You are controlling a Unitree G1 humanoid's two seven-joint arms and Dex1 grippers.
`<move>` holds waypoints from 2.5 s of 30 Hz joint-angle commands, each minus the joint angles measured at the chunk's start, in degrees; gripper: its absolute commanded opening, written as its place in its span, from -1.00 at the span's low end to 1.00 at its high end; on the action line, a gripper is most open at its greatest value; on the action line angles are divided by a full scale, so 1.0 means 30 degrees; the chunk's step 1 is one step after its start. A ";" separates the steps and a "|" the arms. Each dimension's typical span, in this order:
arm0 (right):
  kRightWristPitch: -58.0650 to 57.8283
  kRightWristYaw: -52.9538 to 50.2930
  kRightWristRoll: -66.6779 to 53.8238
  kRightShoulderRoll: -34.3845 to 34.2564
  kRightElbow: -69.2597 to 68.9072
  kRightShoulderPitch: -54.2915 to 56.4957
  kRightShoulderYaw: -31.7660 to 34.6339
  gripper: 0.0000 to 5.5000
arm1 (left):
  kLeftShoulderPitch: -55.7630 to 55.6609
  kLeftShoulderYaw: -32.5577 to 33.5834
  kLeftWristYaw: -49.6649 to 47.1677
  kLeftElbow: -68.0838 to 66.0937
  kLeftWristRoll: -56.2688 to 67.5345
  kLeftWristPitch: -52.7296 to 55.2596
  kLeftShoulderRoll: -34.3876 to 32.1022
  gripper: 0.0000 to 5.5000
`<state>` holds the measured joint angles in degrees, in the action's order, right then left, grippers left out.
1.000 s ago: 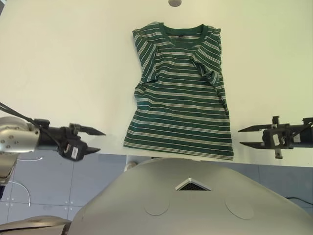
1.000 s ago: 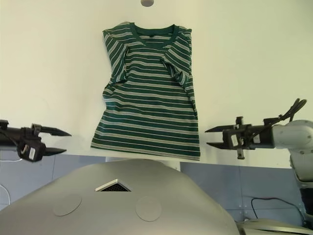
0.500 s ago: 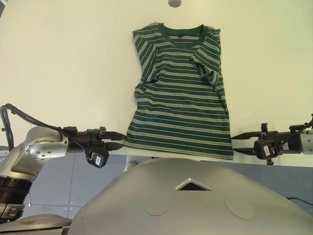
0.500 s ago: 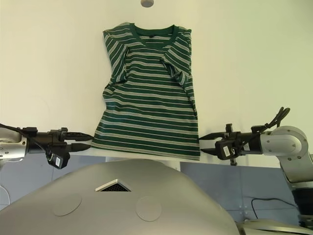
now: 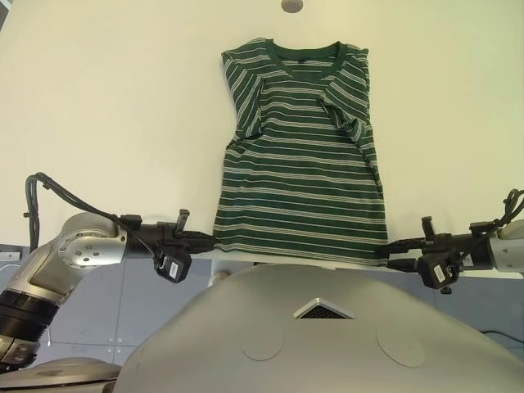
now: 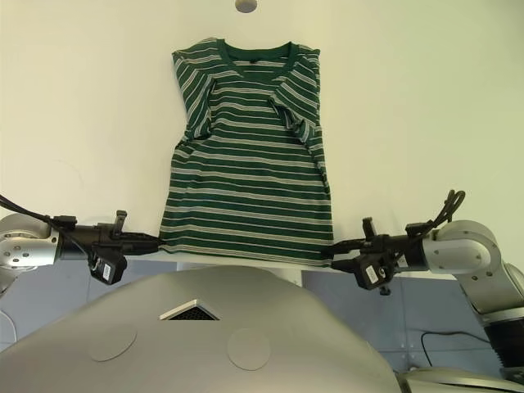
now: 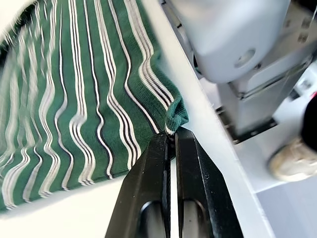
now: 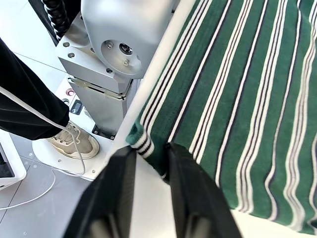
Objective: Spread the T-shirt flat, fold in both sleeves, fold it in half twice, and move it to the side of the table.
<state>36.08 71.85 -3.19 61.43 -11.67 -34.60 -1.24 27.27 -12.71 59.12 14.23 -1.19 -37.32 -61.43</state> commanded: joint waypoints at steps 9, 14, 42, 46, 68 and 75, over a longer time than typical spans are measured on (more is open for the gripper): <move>-1.3122 -0.3669 -0.4716 -0.6002 1.4014 2.2349 -0.0449 -0.98 | -1.7279 0.1055 0.1030 -0.9475 1.0398 1.6234 0.5563 -1.00; -1.1511 -0.6955 -0.1521 -0.9391 2.2421 2.7167 -0.1938 -0.98 | -2.3876 0.1071 -0.0889 -1.9828 0.7914 1.6137 0.9803 -1.00; -1.4054 -0.8022 0.2999 -0.4065 0.6400 1.3401 -0.1557 -0.28 | -1.5457 0.4646 -0.6675 -0.9360 0.3894 1.3386 1.1740 -0.16; -1.3613 -0.8785 0.1689 -0.5379 0.7683 1.7163 -0.0438 -0.28 | -1.4423 0.4239 -0.6943 -0.6177 0.3841 1.4637 1.1788 -0.16; -1.4033 -0.8312 0.0909 -0.9060 0.2477 1.5583 -0.1891 -0.28 | -0.8806 -0.5094 -0.1885 0.1661 -0.3052 0.9032 0.8300 -0.16; -0.7390 -0.0161 -0.1009 0.0051 0.1401 0.7438 0.1974 -0.28 | -0.8984 -0.5992 -0.3597 -0.0475 -0.6579 0.8431 0.8582 -0.16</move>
<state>10.41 68.19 -4.87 58.57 -5.71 -9.06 3.23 0.22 -30.22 48.96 14.43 -18.29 -12.48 -35.20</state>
